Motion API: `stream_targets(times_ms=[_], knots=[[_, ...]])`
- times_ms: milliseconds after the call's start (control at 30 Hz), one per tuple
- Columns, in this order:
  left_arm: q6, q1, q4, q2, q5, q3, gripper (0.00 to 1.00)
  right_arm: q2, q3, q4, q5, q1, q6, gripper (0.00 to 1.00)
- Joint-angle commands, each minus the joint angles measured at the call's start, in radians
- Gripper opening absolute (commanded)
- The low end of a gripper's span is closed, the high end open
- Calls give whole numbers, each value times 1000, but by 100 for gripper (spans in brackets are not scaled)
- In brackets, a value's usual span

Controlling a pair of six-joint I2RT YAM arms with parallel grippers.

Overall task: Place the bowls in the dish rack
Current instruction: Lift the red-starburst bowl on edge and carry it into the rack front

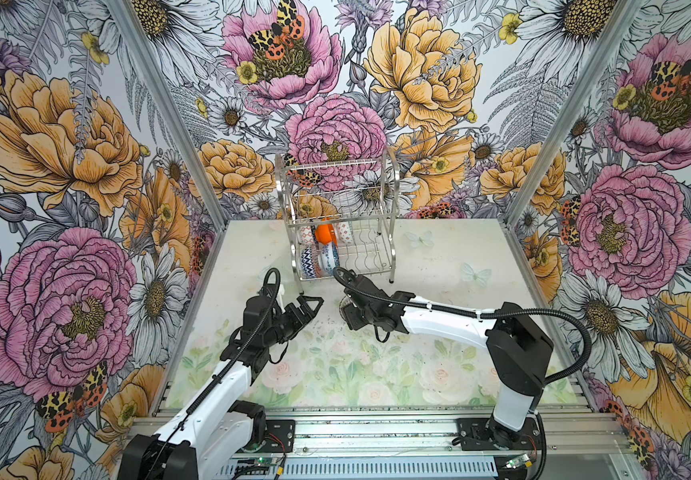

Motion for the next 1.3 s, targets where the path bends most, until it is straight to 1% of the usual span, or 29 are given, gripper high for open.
stream_targets(times_ms=[0,100,367,500,600,733,933,1000,1167,1267], knots=[[-11,17,34,-8,37,-11,99,44,60,-1,-24,14,-6,65],[-8,27,32,-10,43,-9,99,91,98,-15,-30,20,-4,62],[-1,50,28,-8,59,-17,99,177,149,-48,7,26,0,53],[-1,54,32,-5,57,-17,99,211,169,-60,7,29,0,44],[-4,54,37,0,58,-19,99,219,179,-67,7,30,-3,34],[-3,54,37,5,58,-14,99,204,187,-68,3,29,-5,18],[-5,50,37,10,58,-12,99,162,204,-65,-37,30,-6,3],[-5,51,36,7,60,-12,99,143,208,-63,-56,27,-8,0],[-1,51,20,-8,56,-11,99,44,188,-37,-145,-2,-22,0],[0,49,21,-6,55,-12,99,-37,142,33,-250,-50,6,0]])
